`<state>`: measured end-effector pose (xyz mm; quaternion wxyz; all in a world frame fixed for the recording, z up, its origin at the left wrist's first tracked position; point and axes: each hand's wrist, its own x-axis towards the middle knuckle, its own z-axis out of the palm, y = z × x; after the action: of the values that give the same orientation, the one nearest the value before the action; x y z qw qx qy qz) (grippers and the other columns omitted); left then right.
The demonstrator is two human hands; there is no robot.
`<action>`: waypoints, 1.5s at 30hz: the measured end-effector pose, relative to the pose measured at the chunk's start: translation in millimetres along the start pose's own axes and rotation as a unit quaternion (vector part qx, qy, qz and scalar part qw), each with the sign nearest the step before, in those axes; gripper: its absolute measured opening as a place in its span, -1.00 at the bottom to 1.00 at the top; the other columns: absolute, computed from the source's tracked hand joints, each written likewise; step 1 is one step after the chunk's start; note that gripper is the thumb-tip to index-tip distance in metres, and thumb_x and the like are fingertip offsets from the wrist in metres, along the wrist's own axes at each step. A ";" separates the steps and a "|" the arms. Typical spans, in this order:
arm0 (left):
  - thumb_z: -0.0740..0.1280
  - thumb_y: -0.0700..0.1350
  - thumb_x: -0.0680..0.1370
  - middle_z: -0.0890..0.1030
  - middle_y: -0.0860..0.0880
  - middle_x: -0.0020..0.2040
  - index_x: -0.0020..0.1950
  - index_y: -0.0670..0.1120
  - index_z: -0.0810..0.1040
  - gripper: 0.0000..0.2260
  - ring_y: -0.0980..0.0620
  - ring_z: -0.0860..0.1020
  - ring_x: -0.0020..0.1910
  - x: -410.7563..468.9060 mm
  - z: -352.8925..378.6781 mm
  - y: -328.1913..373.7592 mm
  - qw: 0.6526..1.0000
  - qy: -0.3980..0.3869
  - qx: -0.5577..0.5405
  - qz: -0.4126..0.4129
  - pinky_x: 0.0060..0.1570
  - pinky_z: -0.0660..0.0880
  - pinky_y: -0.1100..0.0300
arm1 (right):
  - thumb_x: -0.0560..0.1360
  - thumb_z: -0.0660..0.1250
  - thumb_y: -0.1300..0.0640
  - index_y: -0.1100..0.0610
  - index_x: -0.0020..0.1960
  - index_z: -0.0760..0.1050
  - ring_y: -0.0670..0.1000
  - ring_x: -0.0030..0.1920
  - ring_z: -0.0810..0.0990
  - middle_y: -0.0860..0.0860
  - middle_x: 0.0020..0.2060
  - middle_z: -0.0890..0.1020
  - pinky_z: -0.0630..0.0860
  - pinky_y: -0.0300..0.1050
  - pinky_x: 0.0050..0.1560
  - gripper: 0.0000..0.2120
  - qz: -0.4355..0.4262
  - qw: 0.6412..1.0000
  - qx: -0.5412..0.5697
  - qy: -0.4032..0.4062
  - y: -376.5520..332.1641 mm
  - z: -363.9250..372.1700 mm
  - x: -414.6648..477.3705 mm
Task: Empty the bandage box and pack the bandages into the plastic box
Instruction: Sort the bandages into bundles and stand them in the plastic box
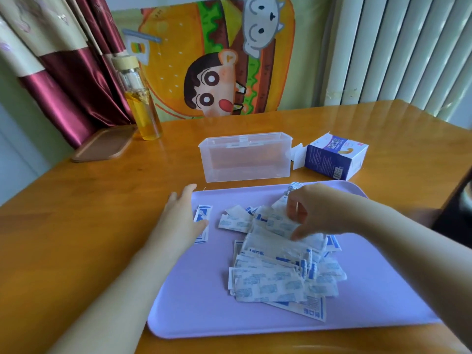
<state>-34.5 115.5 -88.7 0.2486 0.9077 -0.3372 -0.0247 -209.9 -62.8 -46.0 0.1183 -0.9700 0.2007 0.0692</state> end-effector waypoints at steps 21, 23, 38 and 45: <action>0.44 0.05 0.45 0.31 0.10 -0.46 -0.02 -0.11 0.58 -0.74 0.11 0.27 -0.50 -10.9 12.7 81.2 0.870 -0.178 -0.460 0.000 -0.33 0.28 0.15 | 0.45 0.38 0.24 0.23 -0.02 0.61 0.20 0.05 0.64 0.19 -0.05 0.69 0.52 0.10 0.19 -0.87 0.029 0.817 0.572 0.066 5.0 1.8 -3.6; 0.43 0.12 0.34 0.35 0.13 -0.50 0.02 -0.08 0.61 -0.63 0.12 0.29 -0.50 -11.5 17.8 82.9 0.873 -0.177 -0.455 -0.010 -0.33 0.28 0.15 | 0.45 0.38 0.24 0.26 0.02 0.60 0.26 0.09 0.60 0.24 -0.01 0.67 0.49 0.14 0.21 -0.83 0.022 0.803 0.592 0.071 0.4 4.8 -3.4; 0.49 0.04 0.30 0.60 -0.10 -0.30 -0.21 -0.08 0.62 -0.78 0.03 0.45 -0.35 -8.6 8.8 70.9 0.849 -0.106 -0.517 -0.021 -0.31 0.37 0.22 | 0.43 0.32 0.15 0.27 0.04 0.57 0.07 -0.17 0.57 0.17 -0.12 0.62 0.56 -0.23 -0.18 -0.75 -0.047 0.673 0.738 -0.008 -23.5 10.5 -7.1; 0.35 -0.17 0.49 0.41 0.03 -0.42 -0.14 -0.11 0.54 -0.97 0.18 0.33 -0.54 -7.1 -3.0 63.9 0.767 -0.142 -0.618 -0.097 -0.52 0.36 0.37 | 0.43 0.35 0.18 0.43 0.09 0.49 0.13 -0.17 0.54 0.36 -0.14 0.53 0.58 -0.23 -0.19 -0.65 -0.054 0.630 0.768 0.103 -10.5 6.5 -5.8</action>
<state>-77.8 79.8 -57.1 0.7017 0.5714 -0.1909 -0.3804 -211.5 -49.6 -49.0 0.8028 -0.5379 0.1391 -0.2165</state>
